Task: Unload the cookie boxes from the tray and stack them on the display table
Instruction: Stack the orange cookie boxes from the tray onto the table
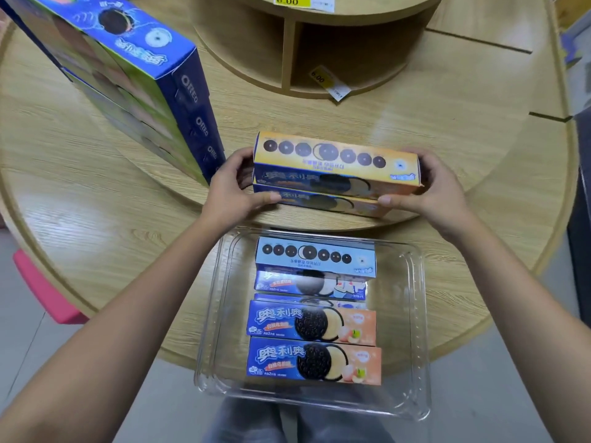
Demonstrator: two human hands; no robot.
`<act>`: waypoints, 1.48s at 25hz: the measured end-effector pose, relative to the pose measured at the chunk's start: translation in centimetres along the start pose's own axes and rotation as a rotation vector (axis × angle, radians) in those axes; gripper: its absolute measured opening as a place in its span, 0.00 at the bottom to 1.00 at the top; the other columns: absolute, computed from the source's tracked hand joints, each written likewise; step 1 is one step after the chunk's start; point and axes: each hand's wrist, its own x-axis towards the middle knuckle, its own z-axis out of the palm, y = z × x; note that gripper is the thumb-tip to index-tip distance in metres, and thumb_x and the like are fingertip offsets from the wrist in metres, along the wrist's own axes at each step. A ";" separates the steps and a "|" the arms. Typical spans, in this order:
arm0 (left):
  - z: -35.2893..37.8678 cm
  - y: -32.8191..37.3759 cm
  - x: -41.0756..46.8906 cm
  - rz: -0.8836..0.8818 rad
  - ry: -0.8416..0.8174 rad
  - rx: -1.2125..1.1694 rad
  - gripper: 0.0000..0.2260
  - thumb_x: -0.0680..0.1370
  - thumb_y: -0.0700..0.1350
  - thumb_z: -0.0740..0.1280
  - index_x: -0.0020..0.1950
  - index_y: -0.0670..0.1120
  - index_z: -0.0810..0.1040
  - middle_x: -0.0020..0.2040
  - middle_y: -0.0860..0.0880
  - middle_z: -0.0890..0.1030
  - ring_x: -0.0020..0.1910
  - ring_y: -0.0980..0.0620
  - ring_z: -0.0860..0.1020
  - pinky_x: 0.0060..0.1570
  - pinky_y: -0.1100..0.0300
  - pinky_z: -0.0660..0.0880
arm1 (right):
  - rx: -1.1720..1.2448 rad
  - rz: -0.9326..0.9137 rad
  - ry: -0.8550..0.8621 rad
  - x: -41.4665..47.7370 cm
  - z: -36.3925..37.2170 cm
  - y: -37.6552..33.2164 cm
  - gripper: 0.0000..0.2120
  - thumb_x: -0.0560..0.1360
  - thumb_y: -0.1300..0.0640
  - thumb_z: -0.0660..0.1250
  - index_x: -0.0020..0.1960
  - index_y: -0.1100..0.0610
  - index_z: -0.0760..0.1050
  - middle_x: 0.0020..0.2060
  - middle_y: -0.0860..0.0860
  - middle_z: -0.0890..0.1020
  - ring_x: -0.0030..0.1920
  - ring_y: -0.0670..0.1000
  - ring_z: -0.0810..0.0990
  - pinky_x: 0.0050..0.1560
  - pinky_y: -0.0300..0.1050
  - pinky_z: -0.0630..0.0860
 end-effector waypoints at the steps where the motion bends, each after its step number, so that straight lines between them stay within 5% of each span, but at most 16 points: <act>1: 0.0 0.0 -0.2 0.012 0.006 0.008 0.30 0.62 0.28 0.75 0.61 0.40 0.69 0.49 0.56 0.77 0.44 0.72 0.77 0.46 0.75 0.72 | -0.036 -0.007 0.000 -0.3 0.1 0.2 0.34 0.59 0.69 0.78 0.60 0.52 0.70 0.49 0.46 0.78 0.51 0.43 0.76 0.50 0.33 0.74; 5: 0.0 -0.1 -0.7 0.028 0.021 0.014 0.30 0.62 0.29 0.76 0.61 0.40 0.70 0.49 0.56 0.78 0.45 0.71 0.78 0.46 0.75 0.73 | -0.138 -0.048 0.037 -1.2 0.9 0.8 0.35 0.59 0.65 0.79 0.61 0.51 0.70 0.52 0.46 0.80 0.54 0.47 0.77 0.56 0.41 0.74; 9: -0.8 -0.5 -0.8 0.020 0.008 0.031 0.29 0.63 0.32 0.77 0.60 0.45 0.71 0.52 0.49 0.80 0.50 0.62 0.80 0.53 0.67 0.76 | -0.169 -0.049 0.097 -1.4 1.5 0.6 0.32 0.59 0.65 0.79 0.58 0.49 0.71 0.46 0.37 0.78 0.46 0.36 0.77 0.52 0.32 0.73; 16: -1.7 -0.4 -1.0 0.002 -0.043 -0.003 0.26 0.69 0.31 0.72 0.65 0.39 0.69 0.54 0.50 0.79 0.52 0.62 0.79 0.54 0.68 0.75 | -0.245 -0.041 0.039 -0.8 1.1 0.1 0.34 0.57 0.62 0.80 0.60 0.51 0.71 0.47 0.44 0.80 0.51 0.48 0.77 0.54 0.42 0.73; 23: -2.5 -0.6 -0.7 -0.030 -0.096 -0.033 0.25 0.67 0.36 0.73 0.61 0.48 0.69 0.56 0.49 0.78 0.58 0.50 0.77 0.62 0.57 0.74 | -0.332 -0.083 0.020 -0.6 1.5 -0.8 0.39 0.60 0.63 0.79 0.66 0.53 0.65 0.50 0.48 0.76 0.52 0.51 0.76 0.41 0.21 0.68; 27: -2.2 -0.4 -1.0 -0.043 -0.065 0.007 0.27 0.69 0.32 0.72 0.66 0.41 0.67 0.58 0.45 0.77 0.58 0.50 0.77 0.59 0.61 0.75 | -0.248 -0.025 0.002 -1.0 1.6 -0.5 0.53 0.60 0.63 0.79 0.74 0.47 0.51 0.51 0.48 0.78 0.57 0.50 0.77 0.59 0.37 0.74; 29: -2.0 -0.4 -1.6 -0.061 -0.067 0.007 0.31 0.68 0.33 0.73 0.68 0.42 0.64 0.61 0.45 0.75 0.59 0.49 0.76 0.59 0.60 0.75 | -0.257 0.010 0.016 -2.2 1.7 -0.3 0.58 0.61 0.60 0.79 0.75 0.44 0.43 0.60 0.51 0.77 0.62 0.51 0.75 0.66 0.47 0.69; 31: -2.1 0.1 -2.8 -0.055 -0.026 0.088 0.34 0.68 0.37 0.74 0.70 0.46 0.63 0.63 0.47 0.74 0.61 0.51 0.75 0.59 0.58 0.74 | -0.247 0.071 0.086 -4.5 2.0 -0.5 0.54 0.63 0.60 0.78 0.75 0.43 0.45 0.67 0.54 0.71 0.65 0.50 0.72 0.67 0.47 0.67; 34: -2.0 0.8 -7.4 -0.077 0.115 0.277 0.31 0.70 0.45 0.73 0.70 0.49 0.63 0.67 0.49 0.72 0.62 0.53 0.74 0.59 0.59 0.71 | 0.003 0.169 0.240 -10.1 3.0 0.2 0.37 0.68 0.66 0.72 0.70 0.48 0.58 0.65 0.55 0.73 0.59 0.49 0.75 0.62 0.39 0.72; 37: -0.5 -0.4 -15.2 -0.261 0.054 0.186 0.31 0.67 0.52 0.72 0.68 0.53 0.65 0.65 0.53 0.73 0.63 0.57 0.73 0.62 0.57 0.71 | 0.045 0.381 0.118 -16.7 5.1 1.4 0.33 0.68 0.69 0.71 0.66 0.48 0.63 0.59 0.48 0.75 0.62 0.48 0.74 0.61 0.35 0.70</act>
